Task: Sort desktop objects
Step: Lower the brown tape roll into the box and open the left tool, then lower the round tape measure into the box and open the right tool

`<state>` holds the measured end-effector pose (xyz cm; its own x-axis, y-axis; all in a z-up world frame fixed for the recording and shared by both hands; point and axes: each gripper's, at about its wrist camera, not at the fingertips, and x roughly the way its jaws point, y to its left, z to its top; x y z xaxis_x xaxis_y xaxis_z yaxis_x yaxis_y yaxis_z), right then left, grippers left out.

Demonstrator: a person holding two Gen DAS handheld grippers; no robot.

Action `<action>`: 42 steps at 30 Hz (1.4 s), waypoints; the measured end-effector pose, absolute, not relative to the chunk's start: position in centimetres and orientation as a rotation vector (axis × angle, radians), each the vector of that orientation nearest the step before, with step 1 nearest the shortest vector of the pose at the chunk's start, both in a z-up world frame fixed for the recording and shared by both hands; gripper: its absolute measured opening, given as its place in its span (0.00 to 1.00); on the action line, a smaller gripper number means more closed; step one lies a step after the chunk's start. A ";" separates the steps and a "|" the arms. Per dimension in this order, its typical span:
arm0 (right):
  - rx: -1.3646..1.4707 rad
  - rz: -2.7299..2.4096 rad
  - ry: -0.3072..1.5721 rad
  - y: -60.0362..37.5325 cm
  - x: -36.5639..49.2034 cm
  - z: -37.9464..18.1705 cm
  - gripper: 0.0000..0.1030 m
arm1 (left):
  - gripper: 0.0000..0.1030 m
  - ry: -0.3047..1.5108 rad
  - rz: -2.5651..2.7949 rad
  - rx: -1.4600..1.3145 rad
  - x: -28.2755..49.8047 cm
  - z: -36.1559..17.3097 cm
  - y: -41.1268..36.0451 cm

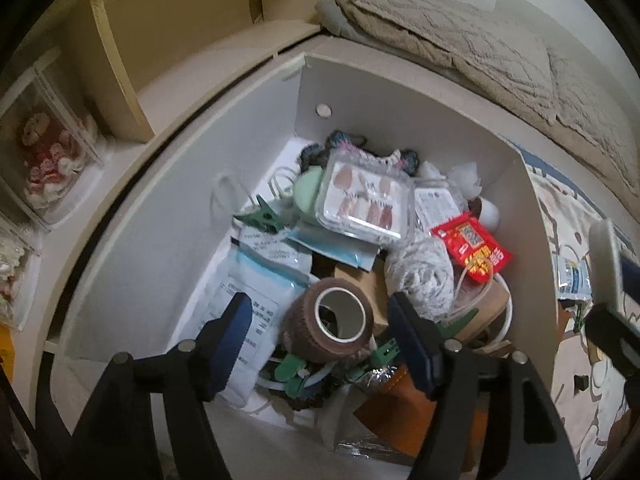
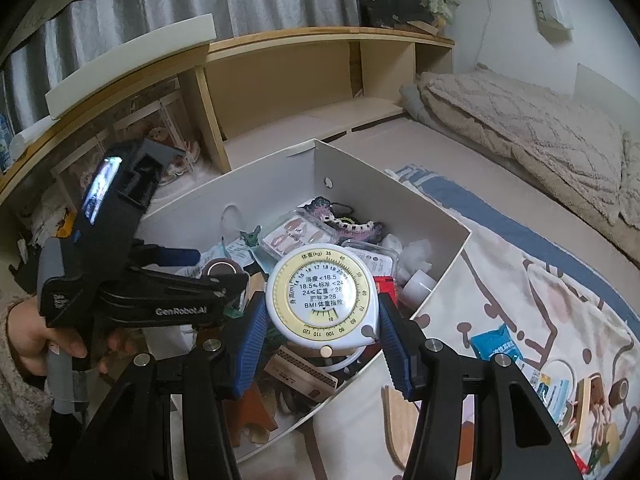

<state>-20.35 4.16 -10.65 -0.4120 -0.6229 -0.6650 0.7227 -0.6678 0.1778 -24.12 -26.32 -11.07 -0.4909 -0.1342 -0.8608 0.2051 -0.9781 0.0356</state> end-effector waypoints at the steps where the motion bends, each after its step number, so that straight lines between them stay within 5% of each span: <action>1: 0.926 -2.114 0.165 4.2 -20.4 -10.7 0.53 | 0.68 0.117 -2.562 1.445 -24.0 -10.6 -26.4; 42: 1.035 -2.010 0.242 -0.6 -20.7 -15.2 0.53 | 0.69 0.097 -2.723 1.233 -20.8 -6.0 -25.5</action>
